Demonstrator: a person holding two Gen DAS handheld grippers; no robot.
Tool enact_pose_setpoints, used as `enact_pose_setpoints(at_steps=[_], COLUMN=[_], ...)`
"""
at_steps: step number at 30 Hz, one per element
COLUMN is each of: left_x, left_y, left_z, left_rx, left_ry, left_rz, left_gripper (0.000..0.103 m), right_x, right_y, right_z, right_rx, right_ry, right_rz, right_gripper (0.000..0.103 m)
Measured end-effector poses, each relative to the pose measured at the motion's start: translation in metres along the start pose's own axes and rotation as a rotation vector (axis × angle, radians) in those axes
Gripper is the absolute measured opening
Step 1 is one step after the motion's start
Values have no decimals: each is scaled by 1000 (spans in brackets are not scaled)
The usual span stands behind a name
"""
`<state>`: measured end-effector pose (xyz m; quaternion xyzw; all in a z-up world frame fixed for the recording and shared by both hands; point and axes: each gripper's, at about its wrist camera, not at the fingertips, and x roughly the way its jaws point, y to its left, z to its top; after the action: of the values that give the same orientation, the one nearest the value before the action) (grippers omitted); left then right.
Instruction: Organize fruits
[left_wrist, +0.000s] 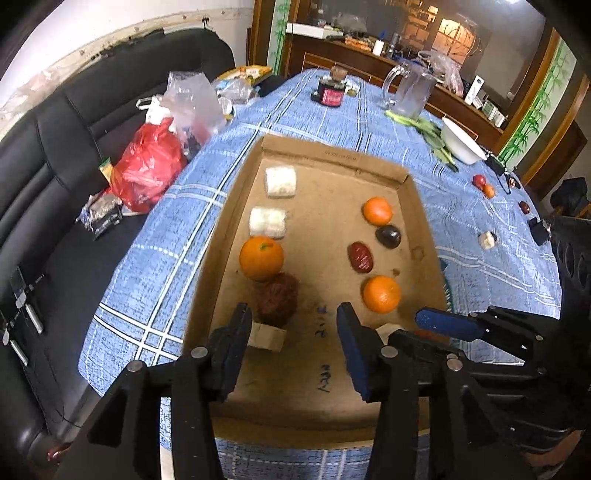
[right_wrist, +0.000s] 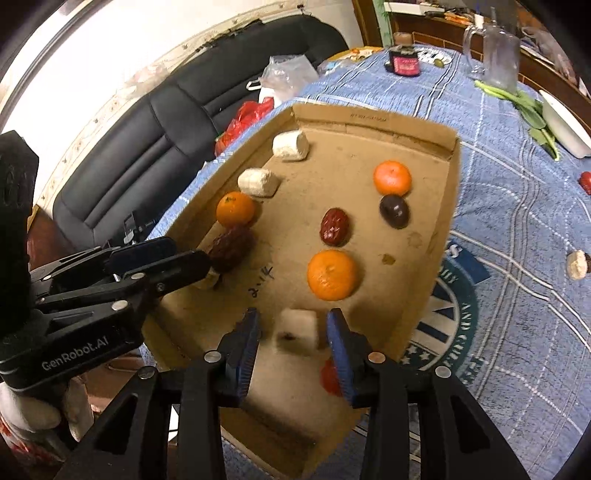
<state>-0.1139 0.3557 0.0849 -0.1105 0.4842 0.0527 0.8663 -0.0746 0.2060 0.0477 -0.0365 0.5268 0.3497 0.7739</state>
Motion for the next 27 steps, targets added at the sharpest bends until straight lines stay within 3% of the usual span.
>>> enact_pose_setpoints(at_steps=[5,12,17,27], left_x=[-19,-40,-47,-46], left_y=[-29,-85,-116,-153], left_z=[5,7,3,-13], left_rx=[54,163,197,178], left_ry=[-72,-174,-204,-165], left_rz=[73,254,280,262], left_gripper=[57,65,68,68], right_x=[-25,-63,-87,-122], right_y=[-18,-52,-69,-88], right_z=[-1,-16,-31,-58], right_rx=[40,104,117,99], right_ry=[-59,-116,-140,-167], right_rz=[-30,-77,-99,-133], right_gripper=[42,44,44,48])
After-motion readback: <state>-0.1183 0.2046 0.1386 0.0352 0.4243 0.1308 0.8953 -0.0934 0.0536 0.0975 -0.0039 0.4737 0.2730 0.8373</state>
